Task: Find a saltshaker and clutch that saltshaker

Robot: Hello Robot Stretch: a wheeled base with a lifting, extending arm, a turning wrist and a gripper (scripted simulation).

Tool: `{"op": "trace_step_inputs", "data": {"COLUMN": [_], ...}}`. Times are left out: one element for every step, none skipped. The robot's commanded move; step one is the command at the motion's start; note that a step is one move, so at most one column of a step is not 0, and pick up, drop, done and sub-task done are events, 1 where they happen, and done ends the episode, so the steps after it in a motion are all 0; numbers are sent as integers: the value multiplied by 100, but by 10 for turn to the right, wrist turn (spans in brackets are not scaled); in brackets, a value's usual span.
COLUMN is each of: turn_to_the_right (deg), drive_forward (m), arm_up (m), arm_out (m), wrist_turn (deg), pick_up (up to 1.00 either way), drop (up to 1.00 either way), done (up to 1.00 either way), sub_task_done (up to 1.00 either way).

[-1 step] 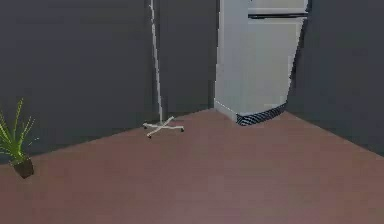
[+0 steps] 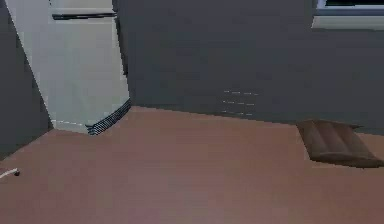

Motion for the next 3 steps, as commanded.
{"op": "trace_step_inputs", "data": {"turn_to_the_right": [120,0,450], "drive_forward": [0,5,0], "arm_up": [0,0,0], "arm_out": [0,0,0], "wrist_turn": [0,0,0], "pick_up": [0,0,0], "drop": [0,0,0], "done": [0,0,0], "sub_task_done": [0,0,0]}}
